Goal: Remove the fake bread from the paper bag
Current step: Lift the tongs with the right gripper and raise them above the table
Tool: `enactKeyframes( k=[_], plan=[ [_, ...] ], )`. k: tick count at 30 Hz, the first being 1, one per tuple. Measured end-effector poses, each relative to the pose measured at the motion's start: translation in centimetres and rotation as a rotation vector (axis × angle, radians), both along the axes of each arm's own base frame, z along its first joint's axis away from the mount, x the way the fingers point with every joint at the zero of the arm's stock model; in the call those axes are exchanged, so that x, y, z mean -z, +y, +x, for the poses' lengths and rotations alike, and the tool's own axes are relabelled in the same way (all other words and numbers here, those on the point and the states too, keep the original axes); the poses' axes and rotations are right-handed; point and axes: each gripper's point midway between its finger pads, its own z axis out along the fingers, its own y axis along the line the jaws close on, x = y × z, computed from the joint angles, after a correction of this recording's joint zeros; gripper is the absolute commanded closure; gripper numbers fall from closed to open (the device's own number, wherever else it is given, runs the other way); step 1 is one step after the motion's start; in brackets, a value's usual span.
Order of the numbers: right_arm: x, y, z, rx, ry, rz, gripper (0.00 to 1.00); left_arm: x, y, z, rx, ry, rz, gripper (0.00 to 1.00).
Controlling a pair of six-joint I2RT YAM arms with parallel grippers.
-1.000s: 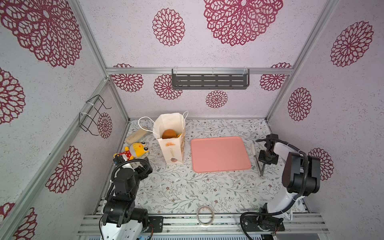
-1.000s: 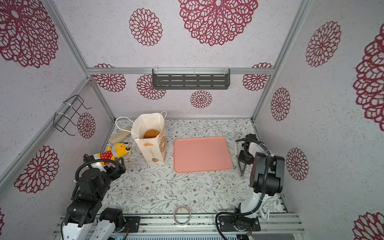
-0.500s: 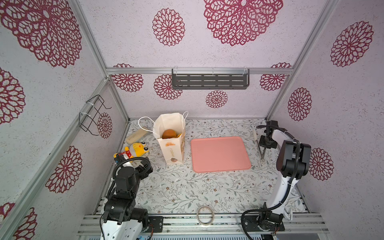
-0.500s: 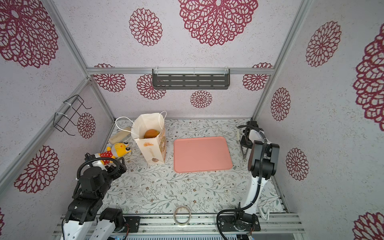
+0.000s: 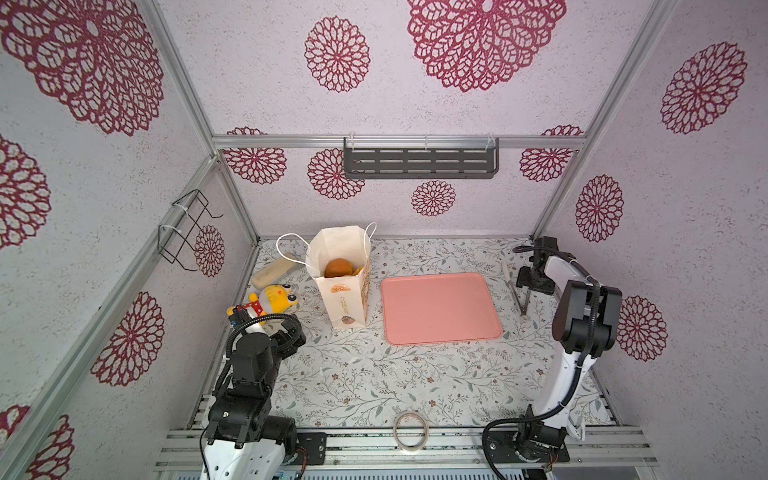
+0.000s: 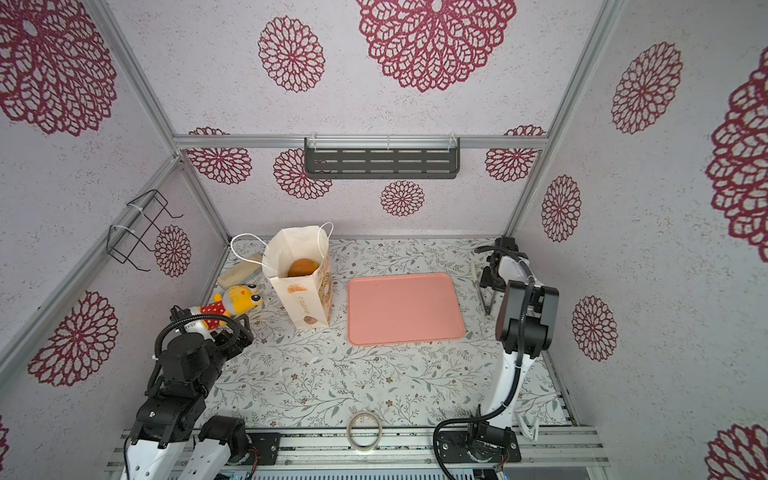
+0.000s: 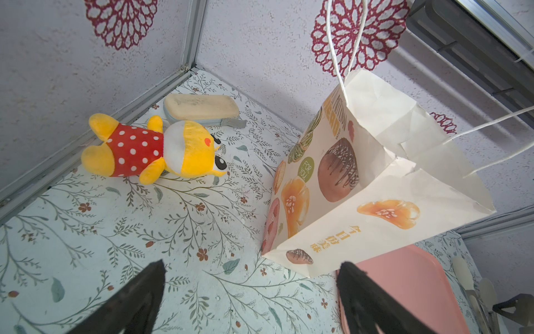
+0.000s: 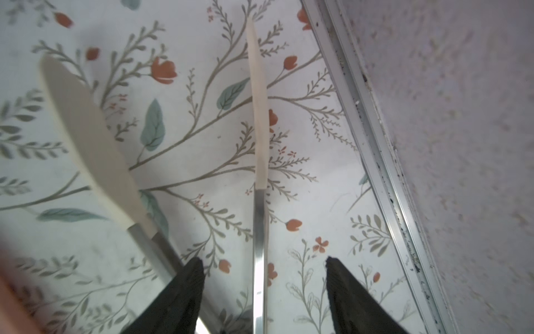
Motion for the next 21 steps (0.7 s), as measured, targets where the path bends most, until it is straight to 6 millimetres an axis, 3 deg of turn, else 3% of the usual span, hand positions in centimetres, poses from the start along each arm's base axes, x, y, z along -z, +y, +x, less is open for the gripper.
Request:
enactKeyframes(
  k=[3, 4, 5, 10, 17, 21],
  plan=[
    [-1.8, 1.6, -1.3, -0.091, -0.099, 0.017, 0.17, 0.0, 0.0, 0.0, 0.001, -0.002, 0.0, 0.03],
    [-2.3, 2.1, -1.9, -0.132, -0.141, 0.011, 0.03, -0.1, 0.0, 0.0, 0.001, -0.004, -0.001, 0.03],
    [-2.5, 2.6, -2.6, -0.17, -0.177, -0.002, 0.01, -0.2, 0.0, -0.1, 0.001, -0.007, -0.001, 0.03],
    [-0.4, 4.3, -7.2, -0.313, -0.224, -0.06, 0.01, -0.5, 0.0, -0.3, 0.003, -0.022, -0.003, 0.03],
    [0.5, 4.4, -6.3, -0.381, -0.219, -0.087, 0.01, -0.5, -0.1, -0.2, 0.006, -0.022, -0.003, 0.03],
    [0.9, 4.4, -4.7, -0.395, -0.216, -0.071, 0.03, -0.5, -0.1, -0.2, 0.008, -0.022, -0.003, 0.03]
  ],
)
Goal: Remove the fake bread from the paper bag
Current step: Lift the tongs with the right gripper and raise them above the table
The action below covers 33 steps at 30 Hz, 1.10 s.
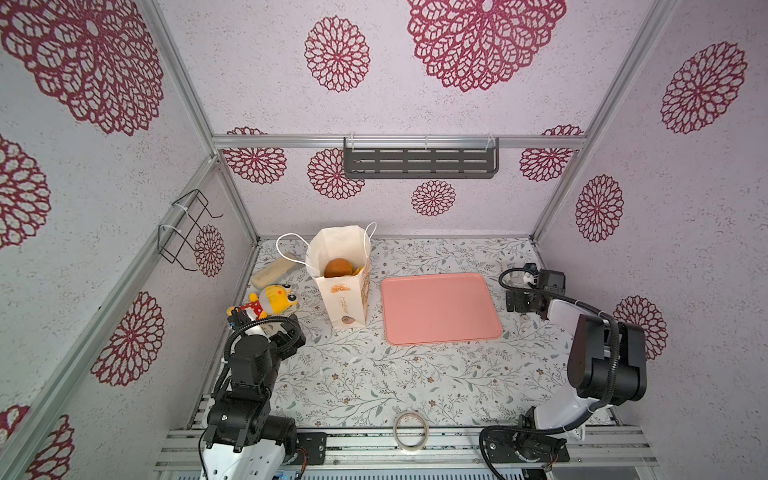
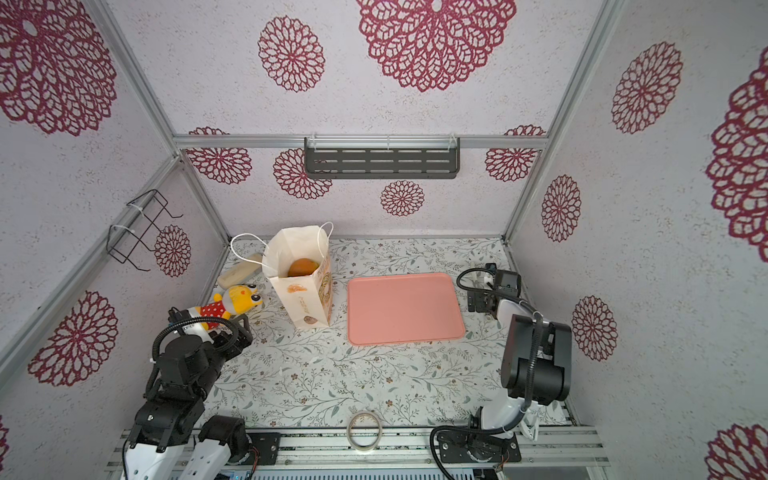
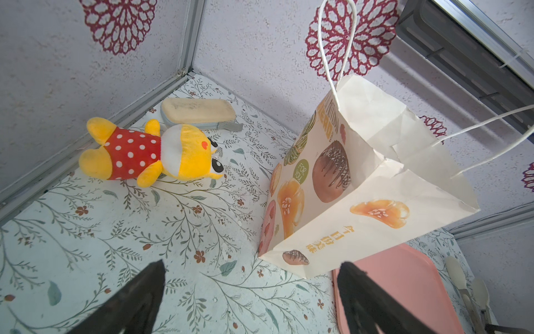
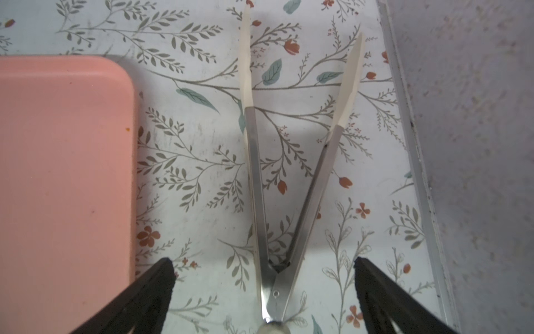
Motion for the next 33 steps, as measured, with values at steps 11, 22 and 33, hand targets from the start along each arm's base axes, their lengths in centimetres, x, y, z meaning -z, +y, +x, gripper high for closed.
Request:
enactKeyframes(
  k=[11, 22, 33],
  plan=[
    [2.6, -0.5, 1.1, 0.005, 0.081, 0.003, 0.09, 0.0, 0.0, 0.0, -0.002, 0.0, 0.003, 0.03],
    [4.1, -1.7, 1.9, 0.037, 0.141, 0.004, 0.21, 0.0, -0.1, 0.0, 0.001, 0.001, 0.005, 0.03],
    [4.2, -2.7, 3.0, 0.055, 0.157, 0.029, 0.3, 0.1, -0.3, 0.0, 0.008, 0.006, 0.007, 0.03]
  ],
)
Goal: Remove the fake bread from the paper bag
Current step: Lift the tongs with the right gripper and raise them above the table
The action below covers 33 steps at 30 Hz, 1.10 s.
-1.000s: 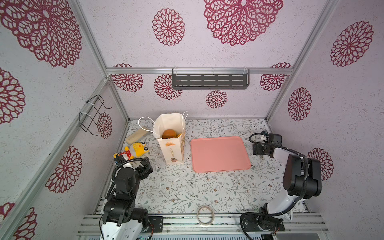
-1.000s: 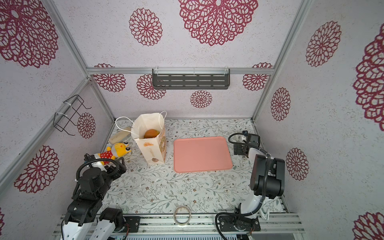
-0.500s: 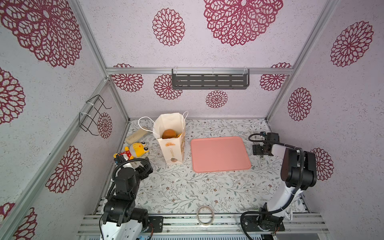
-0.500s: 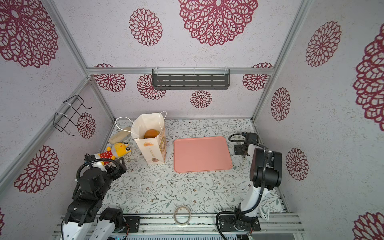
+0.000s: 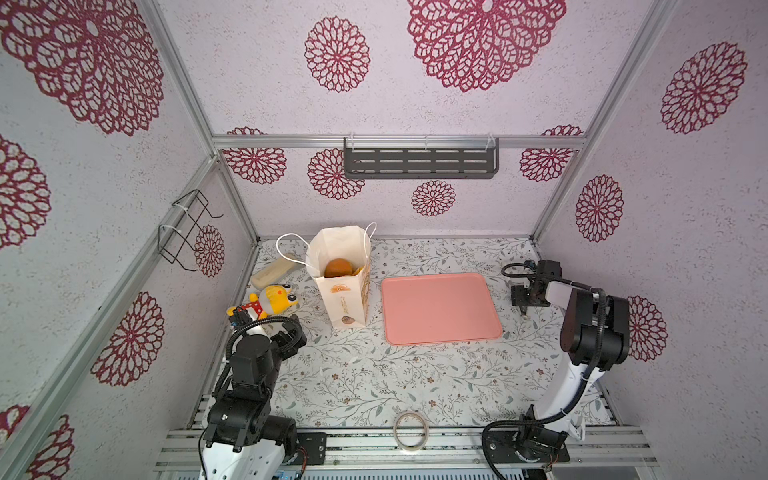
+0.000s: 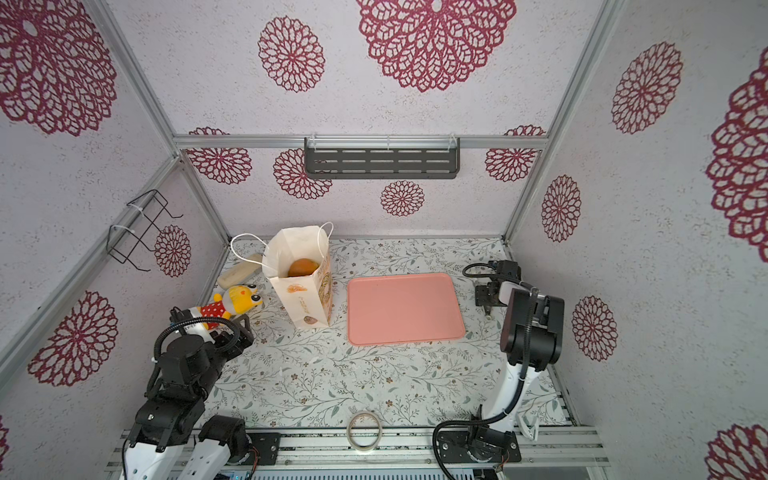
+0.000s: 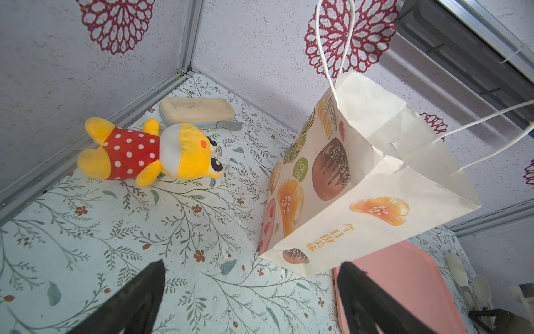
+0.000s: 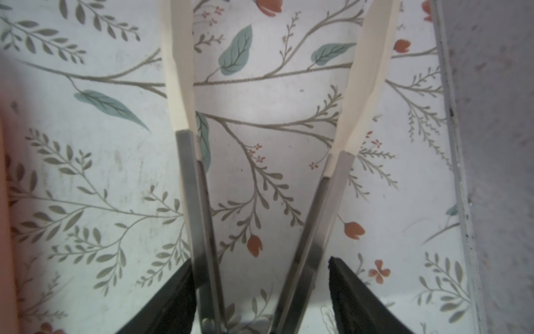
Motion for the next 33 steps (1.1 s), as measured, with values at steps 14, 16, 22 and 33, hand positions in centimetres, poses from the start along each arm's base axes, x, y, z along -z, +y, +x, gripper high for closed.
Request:
enactKeyframes(
  k=[14, 16, 22, 33],
  plan=[
    [0.1, 0.1, 0.4, 0.001, 0.007, 0.025, 0.63, 0.1, -0.2, 0.0, 0.007, 0.006, 0.002, 0.03],
    [0.1, 0.0, 0.4, 0.011, 0.006, 0.027, 0.65, 0.1, -0.2, 0.0, 0.007, 0.006, 0.003, 0.03],
    [-0.7, 0.1, -0.4, 0.078, 0.025, 0.064, 0.69, -0.2, -0.2, -0.2, 0.007, -0.009, 0.003, 0.03],
    [-11.3, 1.5, -1.1, 0.212, -0.089, 0.212, 0.64, -0.9, -0.1, -0.7, 0.007, -0.044, -0.002, 0.03]
  ],
)
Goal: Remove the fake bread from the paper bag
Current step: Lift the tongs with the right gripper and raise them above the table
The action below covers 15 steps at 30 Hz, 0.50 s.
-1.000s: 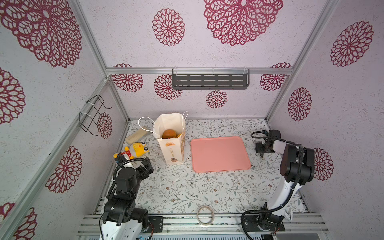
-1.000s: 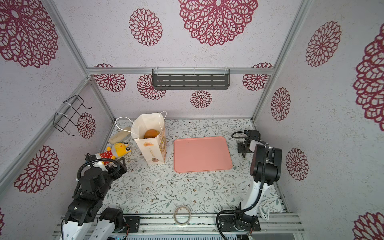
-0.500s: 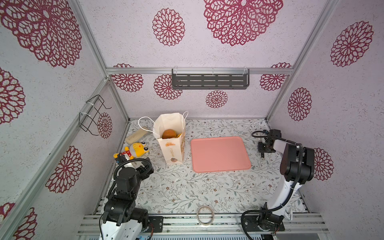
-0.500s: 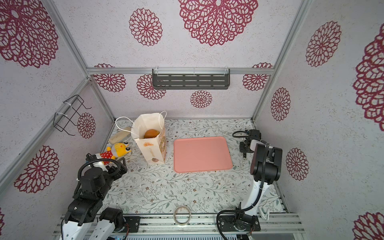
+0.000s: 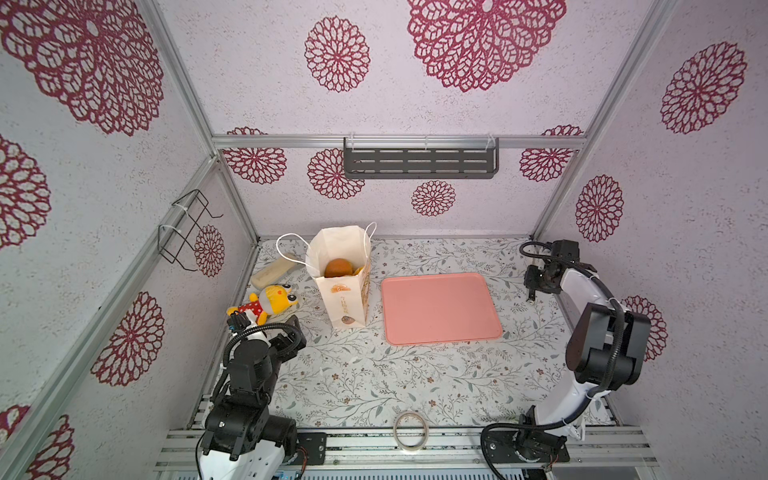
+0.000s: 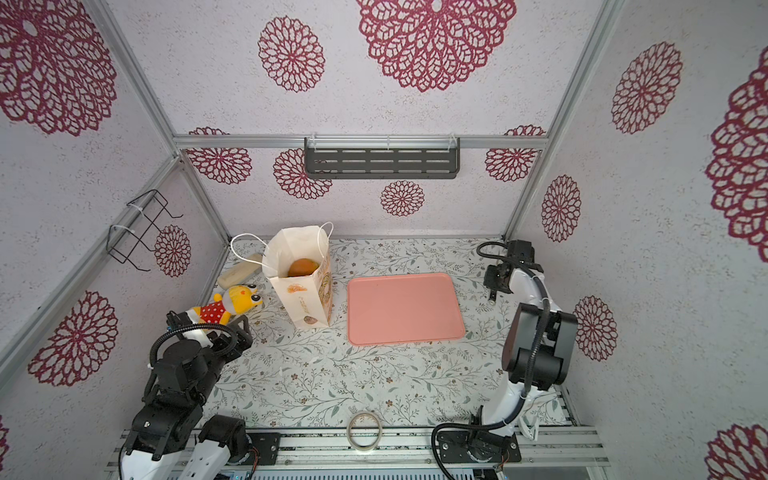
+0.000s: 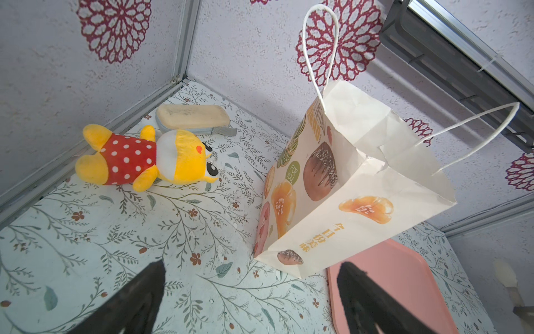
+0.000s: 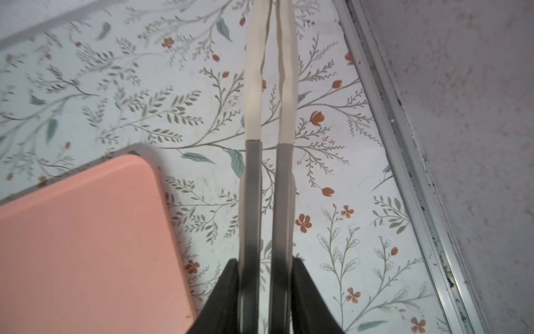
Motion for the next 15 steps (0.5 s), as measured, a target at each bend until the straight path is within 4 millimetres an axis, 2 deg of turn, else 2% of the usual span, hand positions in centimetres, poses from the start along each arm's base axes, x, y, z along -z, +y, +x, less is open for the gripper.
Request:
enactKeyframes(
  k=[3, 9, 15],
  plan=[
    [-1.2, 0.9, -1.0, 0.017, 0.011, 0.057, 0.6, -0.1, 0.0, -0.1, 0.001, -0.007, -0.001, 0.03],
    [-1.0, 3.0, -3.8, 0.022, 0.086, 0.179, 0.58, -0.3, 0.0, -0.2, 0.004, -0.015, -0.003, 0.03],
    [-1.8, 4.5, -6.3, 0.018, 0.112, 0.239, 0.54, -0.4, -0.1, -0.3, 0.005, -0.021, -0.007, 0.03]
  ],
)
